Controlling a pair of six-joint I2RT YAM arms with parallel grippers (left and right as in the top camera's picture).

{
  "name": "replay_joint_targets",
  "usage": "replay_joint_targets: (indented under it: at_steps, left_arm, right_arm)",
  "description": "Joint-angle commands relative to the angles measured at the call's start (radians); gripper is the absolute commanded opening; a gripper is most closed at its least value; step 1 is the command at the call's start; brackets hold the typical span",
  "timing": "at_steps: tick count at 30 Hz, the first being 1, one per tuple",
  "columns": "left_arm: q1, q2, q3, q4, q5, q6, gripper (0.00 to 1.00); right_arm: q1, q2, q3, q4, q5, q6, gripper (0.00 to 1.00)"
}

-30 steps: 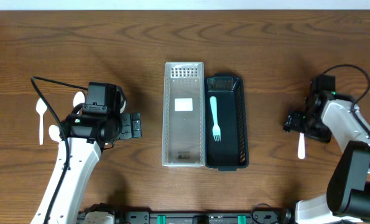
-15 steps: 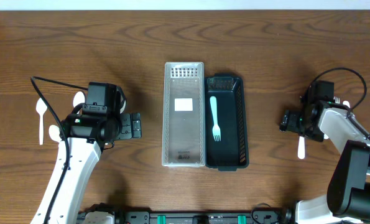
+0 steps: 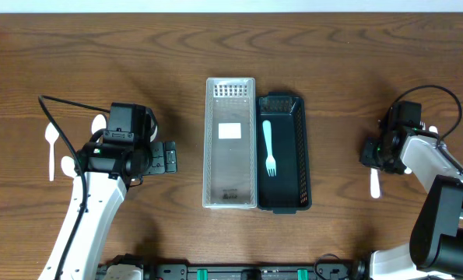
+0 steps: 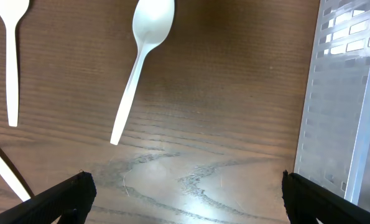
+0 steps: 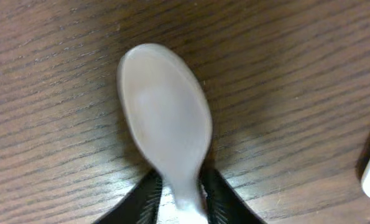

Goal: Pack container
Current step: 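Move the right gripper back and grasp a white spoon, then place the white spoon into the black basket beside the spork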

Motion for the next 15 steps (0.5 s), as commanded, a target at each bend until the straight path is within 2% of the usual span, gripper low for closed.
replay_joint_targets:
  at_steps: [1,3,4,10,15]
  left_arm:
    - [0.0,0.001,0.011,-0.003,-0.005,-0.008,0.98]
    - [0.0,0.001,0.011,-0.003,-0.005,-0.008,0.98]
    - [0.0,0.001,0.011,-0.003,-0.005,-0.008,0.98]
    - [0.0,0.001,0.011,-0.003,-0.005,-0.008,0.98]
    - [0.0,0.001,0.011,-0.003,-0.005,-0.008,0.98]
  right_arm:
    - [-0.008,0.031,-0.034,-0.005,0.014,0.009,0.1]
    - [-0.008,0.031,-0.034,-0.003,0.014,0.009,0.02]
    - [-0.008,0.031,-0.033,-0.002,0.014,0.013,0.01]
    - [0.008,0.019,-0.001,-0.025,0.0,0.044,0.01]
    - [0.106,-0.058,0.175,-0.181,-0.013,0.065,0.01]
